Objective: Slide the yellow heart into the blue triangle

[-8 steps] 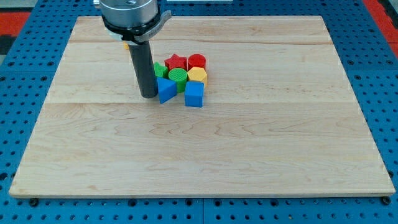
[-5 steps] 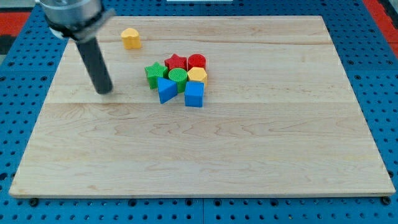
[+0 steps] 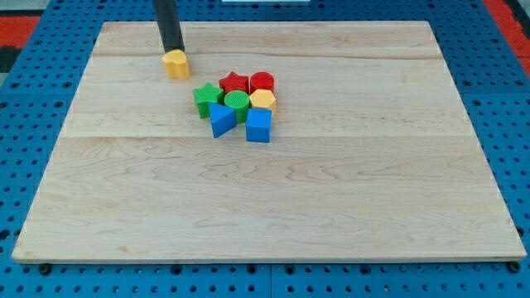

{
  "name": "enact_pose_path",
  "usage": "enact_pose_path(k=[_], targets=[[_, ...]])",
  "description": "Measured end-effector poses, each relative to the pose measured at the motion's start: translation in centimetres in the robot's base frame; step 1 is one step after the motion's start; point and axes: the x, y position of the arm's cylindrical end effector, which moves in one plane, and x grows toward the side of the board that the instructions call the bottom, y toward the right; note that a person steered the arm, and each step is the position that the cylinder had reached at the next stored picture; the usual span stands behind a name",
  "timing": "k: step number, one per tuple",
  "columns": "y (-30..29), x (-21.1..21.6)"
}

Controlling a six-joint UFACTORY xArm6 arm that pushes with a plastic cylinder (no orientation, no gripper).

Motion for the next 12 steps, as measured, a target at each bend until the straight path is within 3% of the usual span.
enact_pose_path(k=[3, 6, 11, 12], targets=[[3.3, 8.1], [0.5, 8.2], [-2.6, 18.7], [-2.5, 19.0]])
